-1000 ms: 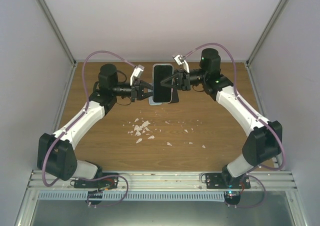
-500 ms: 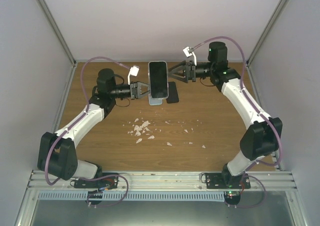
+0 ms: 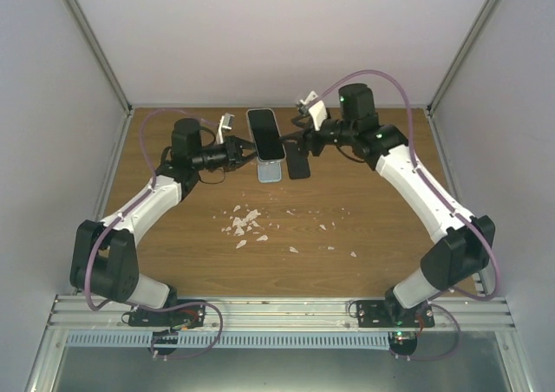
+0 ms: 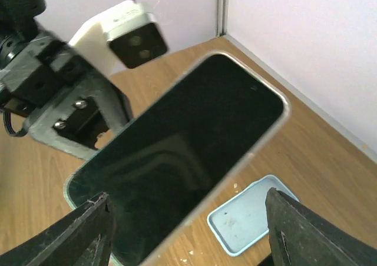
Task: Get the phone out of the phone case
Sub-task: Remove the phone case from the phone.
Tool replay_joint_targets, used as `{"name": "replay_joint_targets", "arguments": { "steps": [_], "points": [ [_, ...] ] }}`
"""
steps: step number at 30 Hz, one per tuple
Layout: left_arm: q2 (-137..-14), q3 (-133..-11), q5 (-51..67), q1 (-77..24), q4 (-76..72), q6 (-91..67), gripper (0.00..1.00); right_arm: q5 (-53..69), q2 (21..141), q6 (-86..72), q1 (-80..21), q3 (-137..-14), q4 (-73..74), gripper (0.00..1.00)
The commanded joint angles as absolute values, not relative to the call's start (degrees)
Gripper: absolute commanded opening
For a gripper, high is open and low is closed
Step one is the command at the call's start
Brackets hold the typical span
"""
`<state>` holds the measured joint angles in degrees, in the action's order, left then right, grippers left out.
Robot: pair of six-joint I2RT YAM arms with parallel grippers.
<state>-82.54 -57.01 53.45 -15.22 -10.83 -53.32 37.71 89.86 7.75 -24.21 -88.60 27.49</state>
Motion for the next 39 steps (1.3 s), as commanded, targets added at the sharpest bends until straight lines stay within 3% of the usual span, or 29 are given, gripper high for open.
{"name": "replay_joint_targets", "arguments": {
  "steps": [1,20,39],
  "points": [
    [-82.93,-58.80,51.46,-14.63,-12.41,-59.44,0.00,23.88,87.47,17.54,-29.15,-87.27,28.70,0.69],
    [-84.64,-56.78,51.85,-13.80,-12.97,-66.09,0.00,2.00,88.22,29.18,-45.64,-82.12,23.99,0.62],
    [-84.23,-54.54,53.29,-13.80,-15.66,-68.77,0.00,-13.08,89.91,36.77,-47.91,-76.97,12.10,0.47]
  ]
}}
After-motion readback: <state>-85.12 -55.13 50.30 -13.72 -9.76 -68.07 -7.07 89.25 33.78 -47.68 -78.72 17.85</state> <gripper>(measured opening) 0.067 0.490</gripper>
